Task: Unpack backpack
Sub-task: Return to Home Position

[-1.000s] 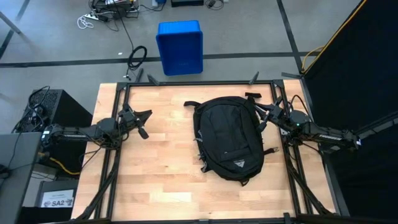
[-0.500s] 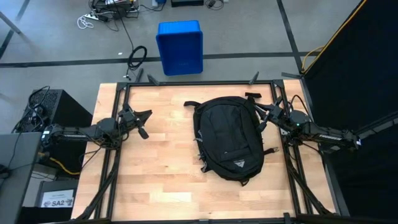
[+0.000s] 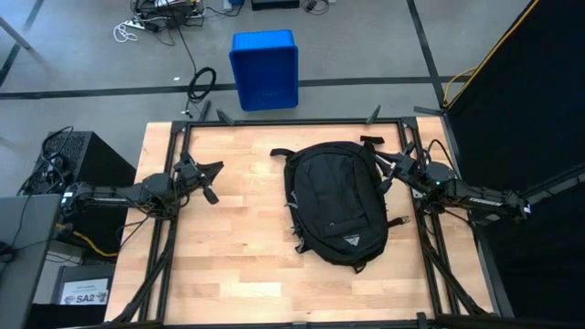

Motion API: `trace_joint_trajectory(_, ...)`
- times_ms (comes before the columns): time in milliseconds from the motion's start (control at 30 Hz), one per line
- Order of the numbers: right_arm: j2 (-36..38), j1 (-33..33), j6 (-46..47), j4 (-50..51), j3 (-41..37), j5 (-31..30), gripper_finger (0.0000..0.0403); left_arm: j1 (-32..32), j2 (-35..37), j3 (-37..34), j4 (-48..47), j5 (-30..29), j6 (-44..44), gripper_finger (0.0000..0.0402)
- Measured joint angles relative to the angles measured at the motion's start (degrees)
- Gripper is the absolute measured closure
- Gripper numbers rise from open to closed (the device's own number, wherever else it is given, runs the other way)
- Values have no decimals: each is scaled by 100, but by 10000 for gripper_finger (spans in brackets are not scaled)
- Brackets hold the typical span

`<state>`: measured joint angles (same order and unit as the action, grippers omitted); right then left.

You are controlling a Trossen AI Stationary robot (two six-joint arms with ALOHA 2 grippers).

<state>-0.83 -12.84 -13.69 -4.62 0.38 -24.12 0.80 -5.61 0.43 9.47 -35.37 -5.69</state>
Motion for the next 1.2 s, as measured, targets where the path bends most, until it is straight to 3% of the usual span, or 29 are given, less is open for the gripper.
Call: trace_joint_trajectory(1200, -1, 2, 2, 0, 0, 0, 372, 0, 0, 0, -2, 2, 0, 399)
